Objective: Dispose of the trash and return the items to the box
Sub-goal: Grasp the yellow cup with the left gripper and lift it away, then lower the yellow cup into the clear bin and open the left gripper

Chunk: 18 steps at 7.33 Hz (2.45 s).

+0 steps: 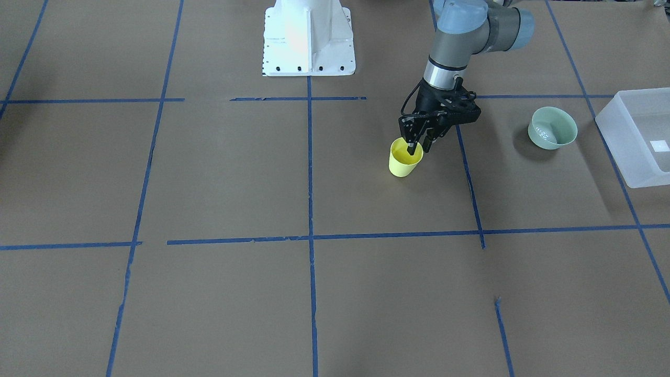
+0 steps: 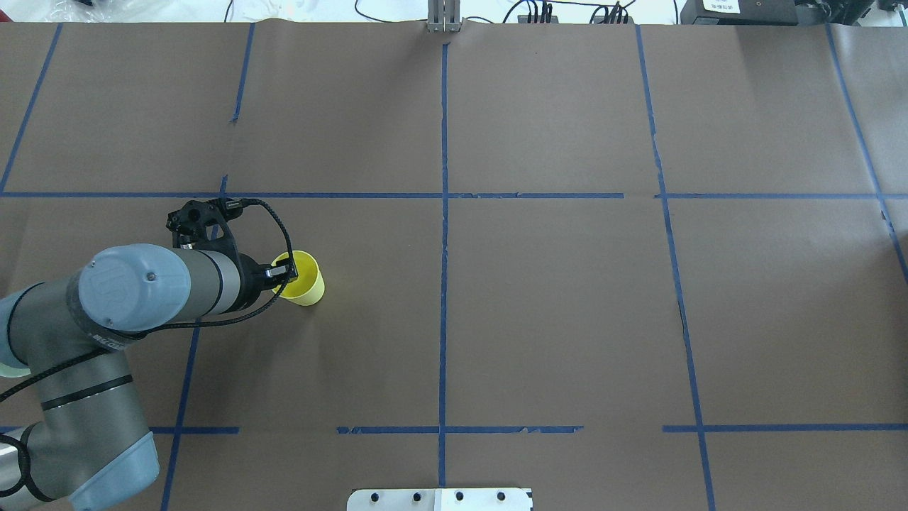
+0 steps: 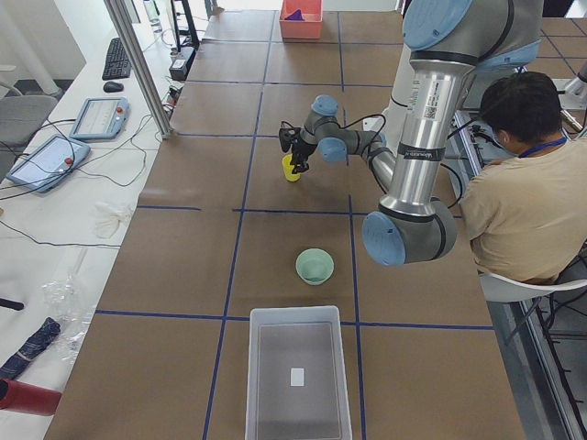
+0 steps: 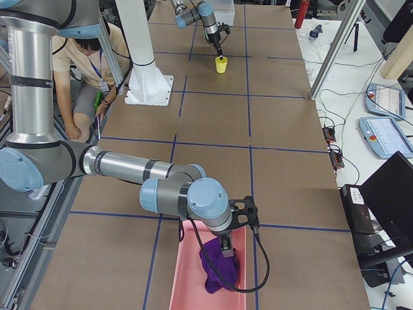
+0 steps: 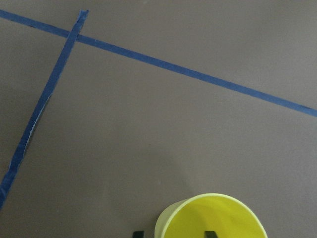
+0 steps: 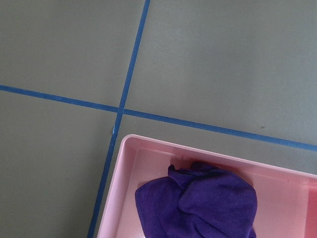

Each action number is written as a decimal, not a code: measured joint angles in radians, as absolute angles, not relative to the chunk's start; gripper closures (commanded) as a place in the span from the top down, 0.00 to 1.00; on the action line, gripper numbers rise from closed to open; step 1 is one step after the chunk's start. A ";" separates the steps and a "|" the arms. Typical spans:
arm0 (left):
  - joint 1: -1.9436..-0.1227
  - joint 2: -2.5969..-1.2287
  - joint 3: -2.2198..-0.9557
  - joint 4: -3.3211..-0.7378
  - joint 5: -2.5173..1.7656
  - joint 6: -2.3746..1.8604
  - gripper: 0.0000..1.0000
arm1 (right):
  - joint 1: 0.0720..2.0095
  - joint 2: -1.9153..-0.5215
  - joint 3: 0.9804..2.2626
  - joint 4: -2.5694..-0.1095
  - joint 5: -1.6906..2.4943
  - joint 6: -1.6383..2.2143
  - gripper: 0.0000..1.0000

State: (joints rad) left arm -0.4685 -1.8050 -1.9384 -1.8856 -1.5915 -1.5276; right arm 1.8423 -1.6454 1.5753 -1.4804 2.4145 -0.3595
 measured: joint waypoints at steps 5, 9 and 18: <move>-0.690 -1.754 -2.094 -1.835 -1.711 -1.125 0.00 | 1.841 -1.673 1.574 -1.399 2.421 -0.333 1.00; -1.244 -1.538 -2.084 -1.848 -2.081 -0.249 0.00 | 1.841 -1.681 1.576 -1.397 2.424 -0.319 1.00; -1.551 -1.282 -1.557 -2.313 -2.369 0.169 0.00 | 1.839 -1.686 1.577 -1.393 2.423 -0.334 1.00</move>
State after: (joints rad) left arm -1.5511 -1.2823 -1.5569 -2.3134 -2.3687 0.1686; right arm 1.8392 -1.6862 1.5772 -1.3933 2.4233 -0.3335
